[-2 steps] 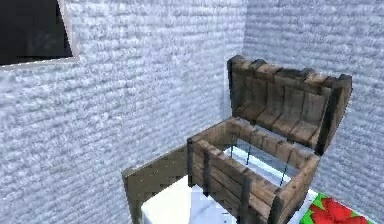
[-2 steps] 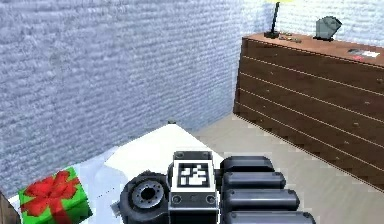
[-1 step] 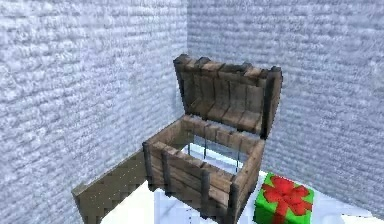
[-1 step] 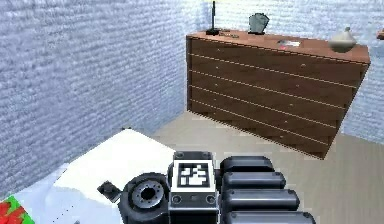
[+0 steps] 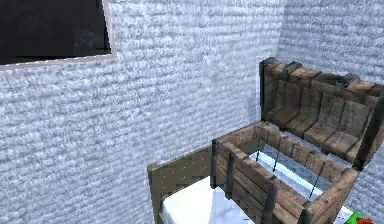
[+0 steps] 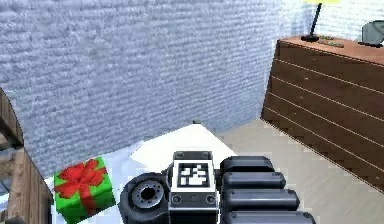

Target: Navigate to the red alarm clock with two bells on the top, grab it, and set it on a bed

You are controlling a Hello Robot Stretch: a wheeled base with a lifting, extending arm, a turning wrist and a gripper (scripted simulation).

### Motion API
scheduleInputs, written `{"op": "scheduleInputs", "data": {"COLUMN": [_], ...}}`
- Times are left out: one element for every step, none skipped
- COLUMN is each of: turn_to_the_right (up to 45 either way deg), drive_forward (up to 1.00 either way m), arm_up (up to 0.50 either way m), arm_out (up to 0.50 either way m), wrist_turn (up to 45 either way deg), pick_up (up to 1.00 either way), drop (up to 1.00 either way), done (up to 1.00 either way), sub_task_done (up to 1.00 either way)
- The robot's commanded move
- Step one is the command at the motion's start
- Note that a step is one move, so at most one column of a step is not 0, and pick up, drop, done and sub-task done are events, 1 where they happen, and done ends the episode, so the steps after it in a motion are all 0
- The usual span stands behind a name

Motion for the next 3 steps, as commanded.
{"op": "scheduleInputs", "data": {"turn_to_the_right": [-15.0,0.0,45.0], "drive_forward": [0.0,0.1,0.0], "arm_up": [0.0,0.0,0.0], "arm_out": [0.0,0.0,0.0], "wrist_turn": [0.0,0.0,0.0], "pick_up": [0.0,0.0,0.0], "drop": [0.0,0.0,0.0], "done": [0.0,0.0,0.0], "sub_task_done": [0.0,0.0,0.0]}}
